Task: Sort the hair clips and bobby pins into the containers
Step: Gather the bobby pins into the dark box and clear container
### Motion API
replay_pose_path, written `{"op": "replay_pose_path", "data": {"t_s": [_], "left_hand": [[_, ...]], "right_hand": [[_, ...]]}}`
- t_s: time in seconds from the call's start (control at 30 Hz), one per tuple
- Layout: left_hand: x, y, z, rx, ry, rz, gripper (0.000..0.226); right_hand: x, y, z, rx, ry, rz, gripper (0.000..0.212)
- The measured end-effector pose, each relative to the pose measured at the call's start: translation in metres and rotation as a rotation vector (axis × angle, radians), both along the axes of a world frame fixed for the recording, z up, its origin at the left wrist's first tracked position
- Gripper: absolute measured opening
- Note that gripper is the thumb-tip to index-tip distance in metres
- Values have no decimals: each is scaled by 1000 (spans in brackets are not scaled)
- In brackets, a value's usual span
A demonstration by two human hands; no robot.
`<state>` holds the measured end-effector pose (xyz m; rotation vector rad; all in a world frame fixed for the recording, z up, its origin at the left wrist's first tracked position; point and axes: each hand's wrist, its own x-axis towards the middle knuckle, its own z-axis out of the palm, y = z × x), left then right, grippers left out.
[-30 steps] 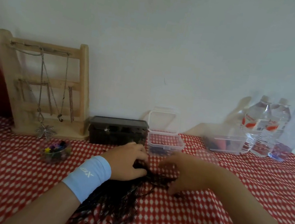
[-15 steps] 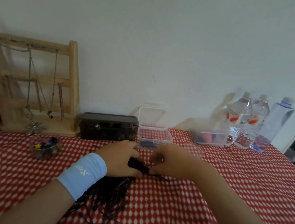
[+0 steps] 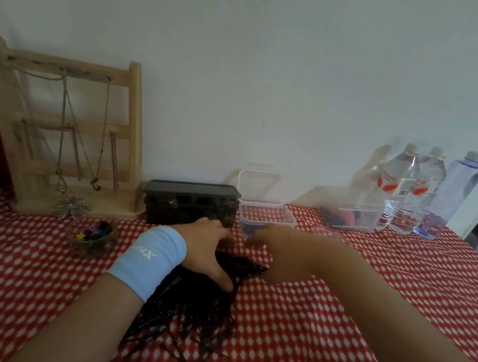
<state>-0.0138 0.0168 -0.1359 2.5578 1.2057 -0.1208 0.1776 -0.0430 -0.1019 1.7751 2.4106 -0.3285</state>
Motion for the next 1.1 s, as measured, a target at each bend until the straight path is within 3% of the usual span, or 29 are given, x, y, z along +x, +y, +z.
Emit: {"op": "replay_pose_path", "data": {"t_s": [0.13, 0.3, 0.4, 0.6, 0.7, 0.83, 0.97, 1.1], "left_hand": [[-4, 5, -1, -51, -122, 46, 56], [-11, 4, -5, -39, -222, 106, 95], [-15, 1, -11, -20, -236, 112, 100], [-28, -13, -22, 43, -317, 110, 82], [-35, -18, -25, 46, -381, 103, 72], [-35, -20, -26, 64, -429, 147, 86], [-26, -16, -13, 73, -367, 134, 74], [-30, -18, -15, 148, -331, 142, 64]], "right_hand": [[-21, 8, -13, -50, 6, 124, 76], [-31, 21, -15, -13, -59, 109, 48], [-37, 20, -9, 2, -63, 175, 50], [-41, 25, -11, 26, -148, 260, 40], [-37, 23, -12, 58, -91, 291, 43], [-35, 25, -19, 27, 16, 330, 57], [-36, 41, -21, 53, -45, 314, 32], [-18, 50, -27, 32, 14, 304, 25]]}}
